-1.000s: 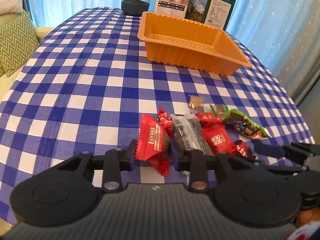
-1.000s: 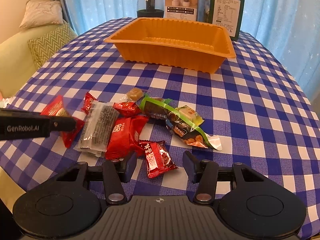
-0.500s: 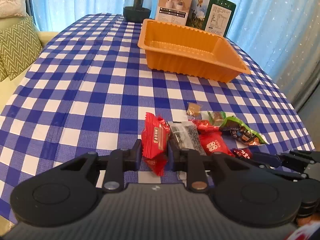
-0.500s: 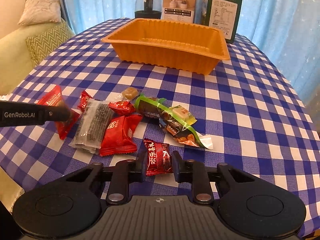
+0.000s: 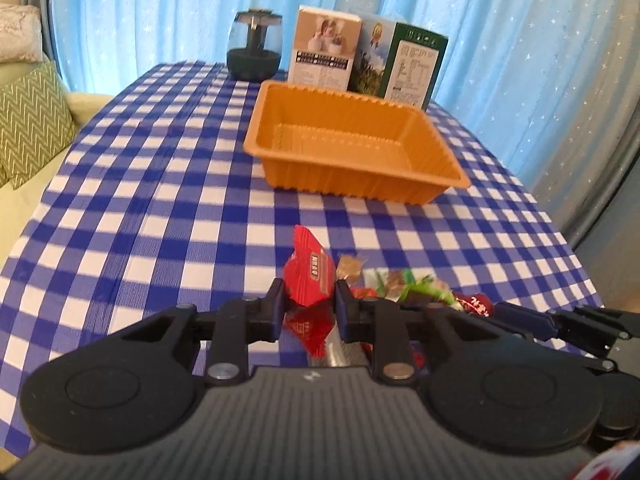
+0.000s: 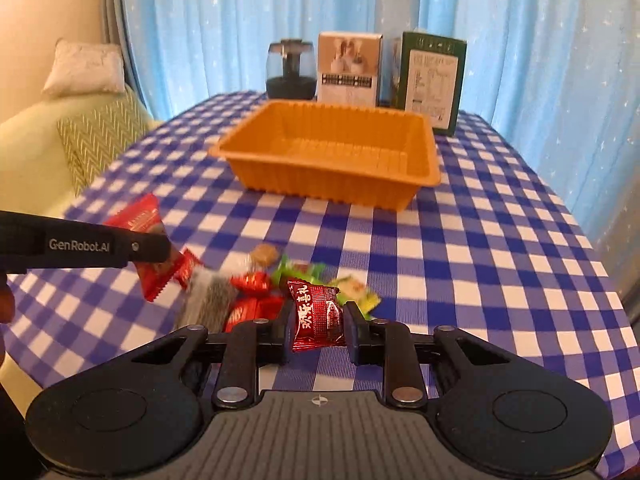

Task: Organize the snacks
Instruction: 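Carry both snacks into the orange tray and open both tools to release them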

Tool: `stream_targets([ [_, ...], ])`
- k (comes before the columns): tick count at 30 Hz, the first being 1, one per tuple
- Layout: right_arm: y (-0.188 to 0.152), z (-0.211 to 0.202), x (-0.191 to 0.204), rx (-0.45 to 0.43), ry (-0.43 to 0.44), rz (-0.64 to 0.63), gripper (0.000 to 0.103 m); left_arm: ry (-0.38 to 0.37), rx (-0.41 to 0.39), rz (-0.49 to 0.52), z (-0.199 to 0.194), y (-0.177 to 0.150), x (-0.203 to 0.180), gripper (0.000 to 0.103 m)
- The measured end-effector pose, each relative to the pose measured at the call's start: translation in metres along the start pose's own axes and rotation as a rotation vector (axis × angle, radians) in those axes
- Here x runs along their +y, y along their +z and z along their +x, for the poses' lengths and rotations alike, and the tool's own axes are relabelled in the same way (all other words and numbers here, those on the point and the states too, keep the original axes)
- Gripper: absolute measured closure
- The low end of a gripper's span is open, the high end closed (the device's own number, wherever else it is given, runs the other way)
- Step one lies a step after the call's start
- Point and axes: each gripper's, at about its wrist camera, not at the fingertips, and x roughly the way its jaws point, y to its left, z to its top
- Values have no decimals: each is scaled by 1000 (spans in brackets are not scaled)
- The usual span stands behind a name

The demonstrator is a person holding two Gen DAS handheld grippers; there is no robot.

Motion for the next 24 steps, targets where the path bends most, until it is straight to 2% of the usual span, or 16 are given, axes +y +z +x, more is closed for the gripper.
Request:
stream_targets([
  [10, 38, 6, -21, -82, -22, 24, 78, -20, -63, -15, 12, 38, -8, 80],
  [19, 101, 48, -48, -161, -58, 39, 78, -20, -155, -51, 58, 108, -6, 80],
  [24, 127, 81, -69, -160, -68, 67, 78, -13, -172, -72, 88, 133, 1, 80],
])
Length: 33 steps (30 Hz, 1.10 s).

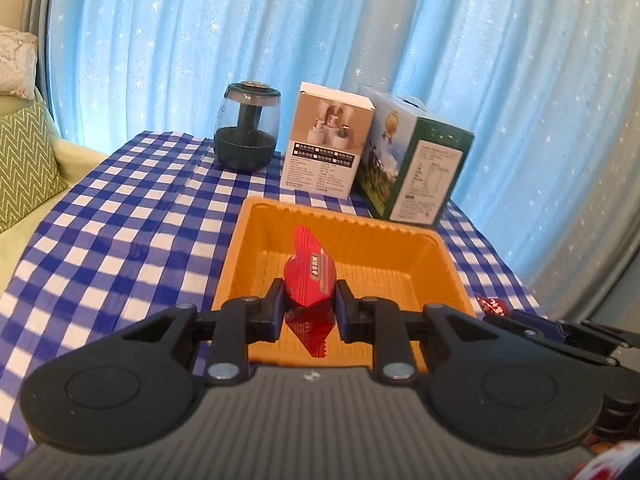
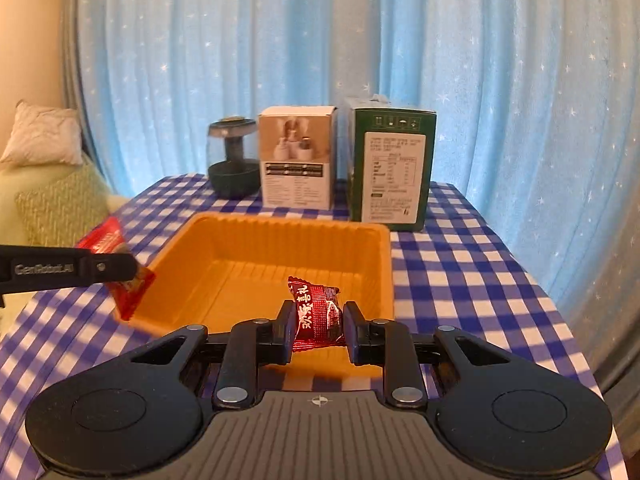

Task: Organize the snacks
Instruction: 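Carry both snacks into the orange tray and open both tools to release them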

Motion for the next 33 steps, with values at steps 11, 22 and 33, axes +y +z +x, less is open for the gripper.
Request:
stream_targets([
  [11, 6, 53, -9, 50, 27, 31, 78, 28, 52, 6, 57, 2, 12, 79],
  [22, 5, 67, -8, 59, 66, 66, 77, 50, 48, 4, 58, 0, 23, 53],
  [33, 8, 41, -17, -26, 50, 106, 44, 62, 1, 41, 30, 3, 17, 24],
])
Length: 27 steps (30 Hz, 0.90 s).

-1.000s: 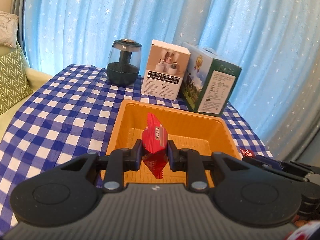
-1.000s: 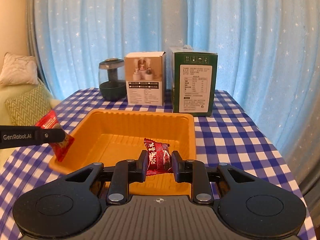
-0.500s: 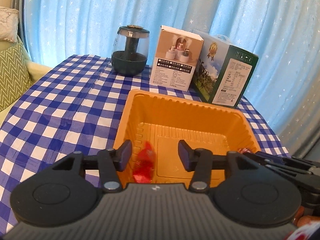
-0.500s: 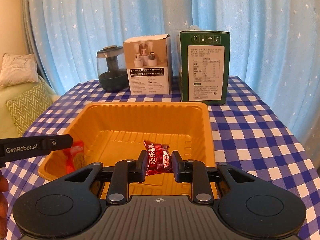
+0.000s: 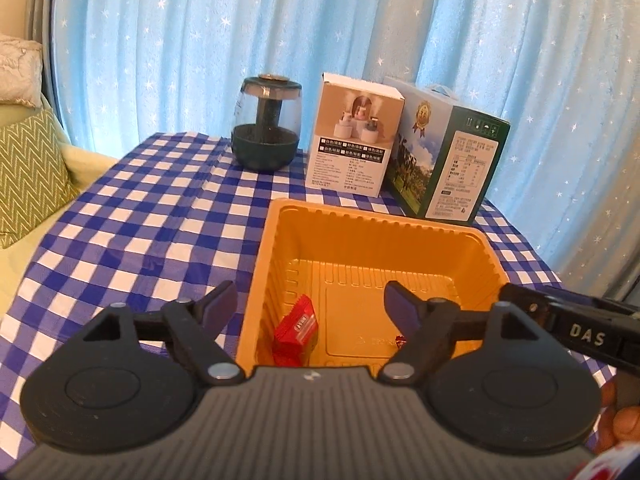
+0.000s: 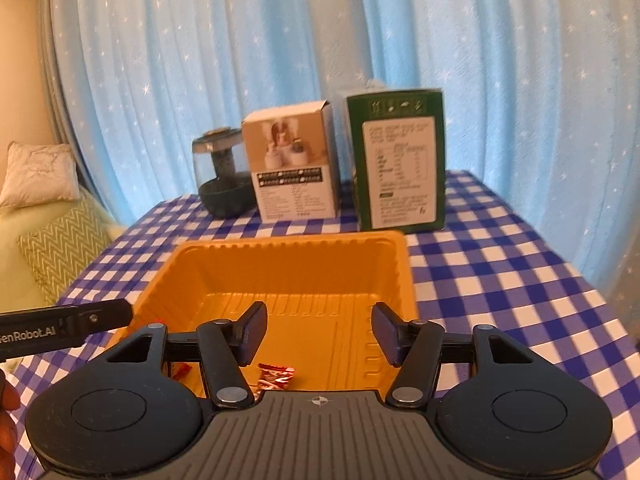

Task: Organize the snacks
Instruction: 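Carry both snacks into the orange tray and open both tools to release them, then move both open tools back to the snack pile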

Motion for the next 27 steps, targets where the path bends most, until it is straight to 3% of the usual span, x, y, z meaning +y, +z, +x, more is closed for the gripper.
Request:
stream_targets([
  [2, -2, -11, 0, -23, -18, -18, 43, 2, -12, 0, -9, -1, -1, 20],
  [4, -4, -26, 0, -49, -37, -31, 34, 7, -27, -1, -23, -5, -2, 15],
  [6, -8, -43, 1, -78, -44, -35, 17, 10, -32, -7, -36, -11, -2, 12],
  [8, -12, -61, 2, -91, -50, -41, 15, 17, -28, -12, -50, -19, -3, 9],
  [16, -51, -129, 13, -113, -95, -92, 13, 49, -7, -19, -109, -70, -4, 0],
  [21, -86, -150, 15, -36, -123, -98, 13, 92, 34, -37, -137, -107, -3, 0],
  [27, -118, -167, 16, 32, -85, -77, 13, 126, 98, 6, -150, -143, -7, 0],
])
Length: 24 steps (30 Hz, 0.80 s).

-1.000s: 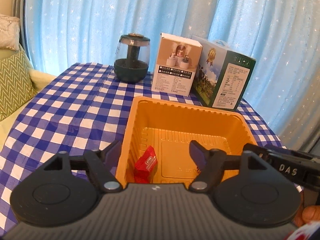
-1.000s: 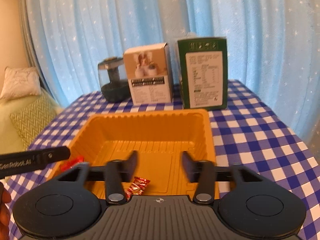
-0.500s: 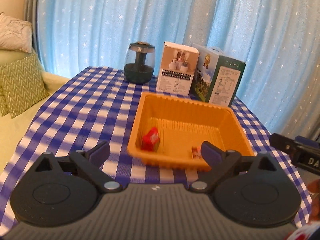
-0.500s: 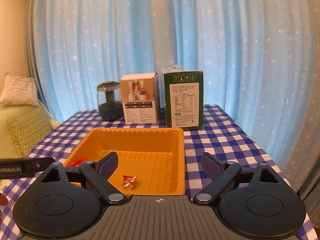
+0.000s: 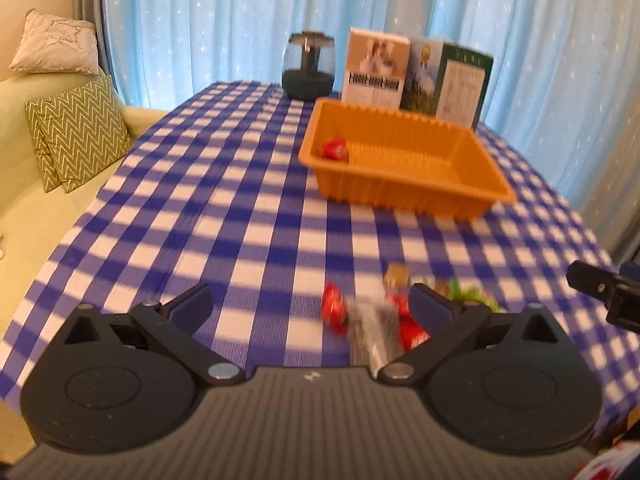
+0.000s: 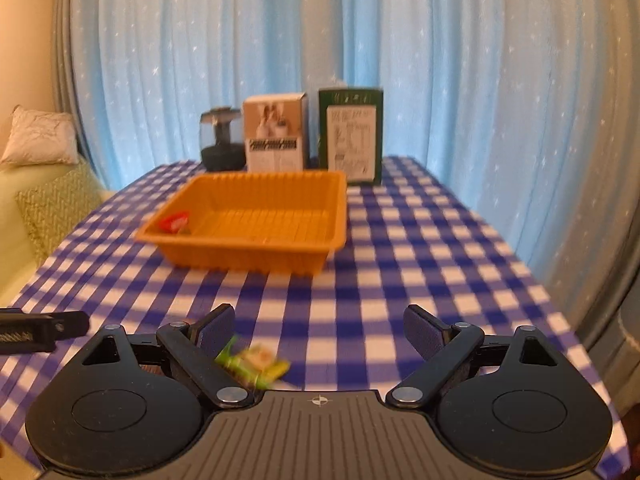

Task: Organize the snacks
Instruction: 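Move both open tools back to the snack pile, then grasp the clear seed-bar packet with the left tool while the right tool grasps the large red packet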

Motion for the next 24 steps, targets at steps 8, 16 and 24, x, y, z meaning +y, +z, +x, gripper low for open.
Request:
stream_targets([
  [8, -23, 5, 7, 81, 36, -57, 13, -74, 66, -2, 3, -17, -4, 0],
  [16, -31, 17, 7, 148, 42, -65, 13, -92, 99, 3, 19, -17, -7, 4],
  [24, -35, 23, 11, 161, 62, -56, 13, -106, 121, 14, 40, -20, -10, 22],
])
